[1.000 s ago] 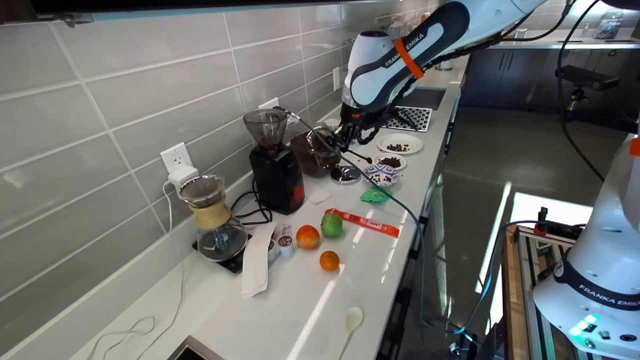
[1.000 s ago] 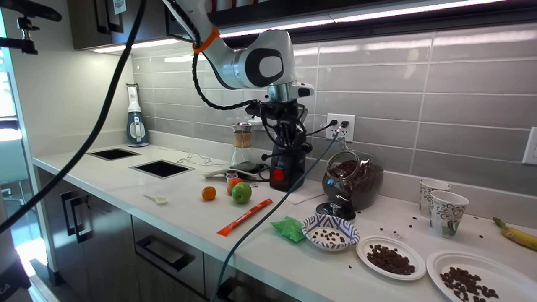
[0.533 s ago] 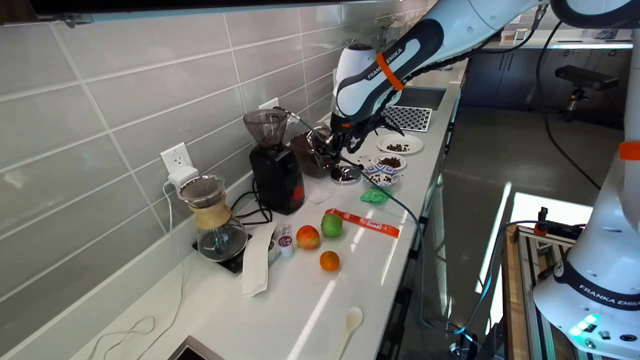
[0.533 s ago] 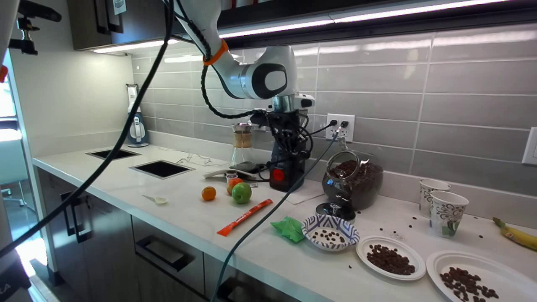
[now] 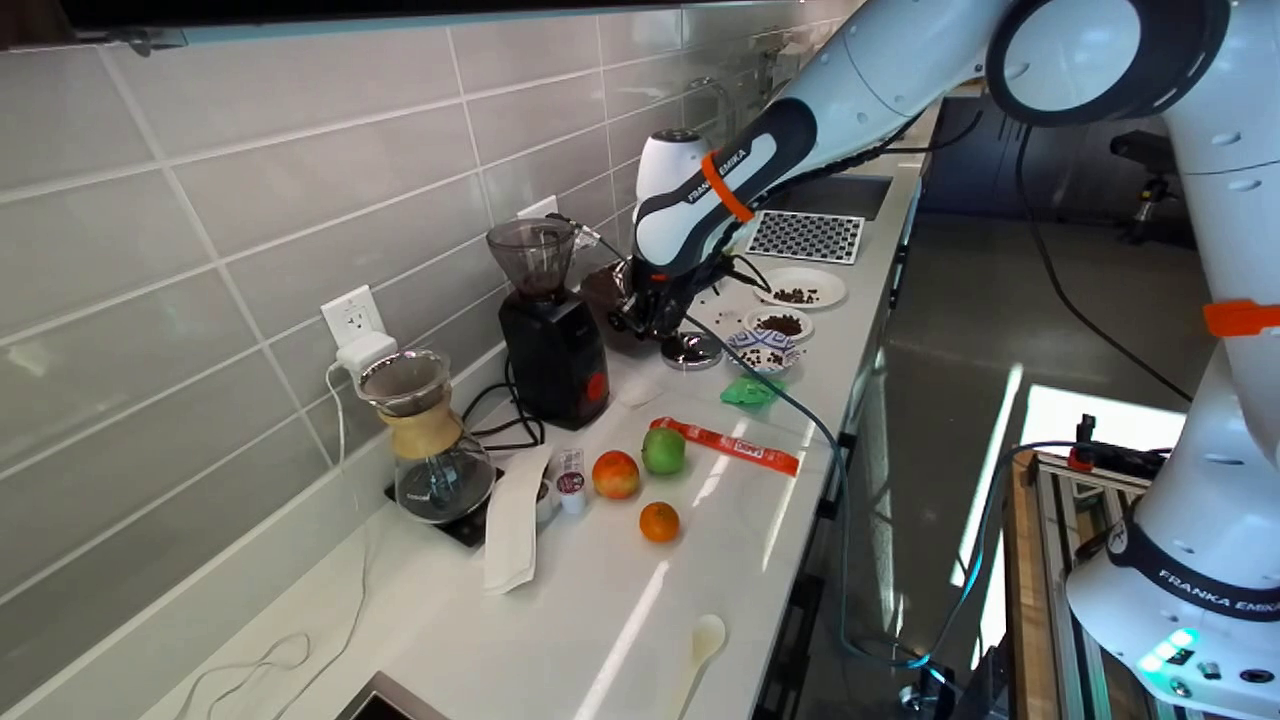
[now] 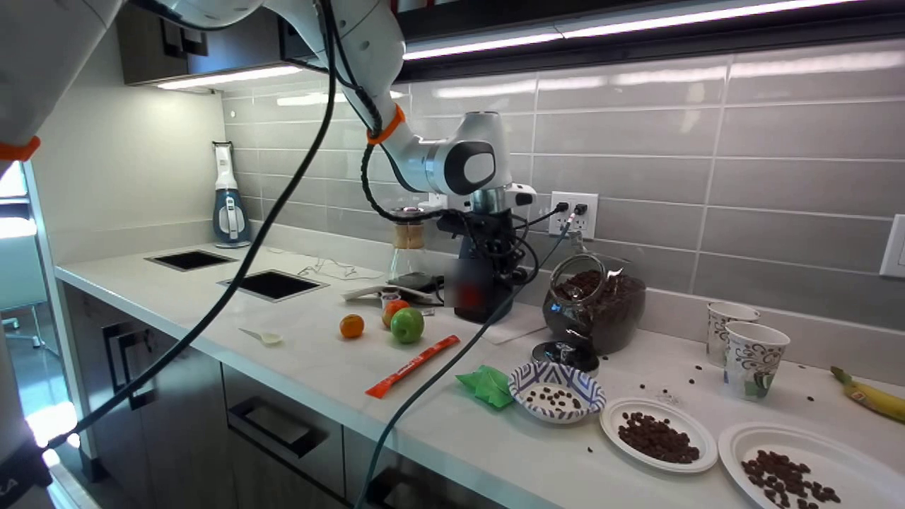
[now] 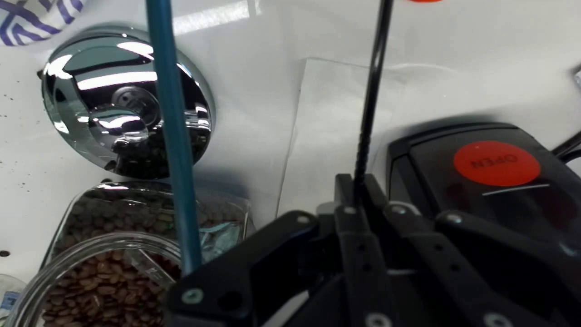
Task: Use the black spoon to place some coffee beans from the glass container on the white plate on the left.
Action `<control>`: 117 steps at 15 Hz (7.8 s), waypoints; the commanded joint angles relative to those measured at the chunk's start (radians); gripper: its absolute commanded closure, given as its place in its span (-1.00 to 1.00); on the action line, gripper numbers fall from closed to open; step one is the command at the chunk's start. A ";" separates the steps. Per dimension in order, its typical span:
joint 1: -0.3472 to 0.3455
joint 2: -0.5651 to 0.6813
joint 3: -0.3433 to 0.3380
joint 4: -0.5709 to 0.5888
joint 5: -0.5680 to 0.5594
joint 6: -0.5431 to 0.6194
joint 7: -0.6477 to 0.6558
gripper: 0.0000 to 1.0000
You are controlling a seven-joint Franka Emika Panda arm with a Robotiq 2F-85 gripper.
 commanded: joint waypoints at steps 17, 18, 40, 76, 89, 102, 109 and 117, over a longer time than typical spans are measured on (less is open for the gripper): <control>0.025 0.285 -0.042 0.311 -0.059 -0.026 0.122 0.97; 0.025 0.291 -0.040 0.315 -0.057 -0.028 0.125 0.97; 0.013 0.166 -0.017 0.290 0.003 -0.352 0.206 -1.00; -0.025 -0.185 -0.182 0.129 -0.224 -1.106 0.631 -1.00; -0.138 -0.422 -0.223 -0.206 -0.249 -0.470 0.442 -1.00; -0.214 -0.389 -0.224 -0.210 -0.029 -0.321 -0.155 -1.00; -0.225 -0.363 -0.212 -0.212 -0.089 -0.216 -0.362 -1.00; -0.243 -0.351 -0.200 -0.204 -0.035 -0.234 -0.509 -1.00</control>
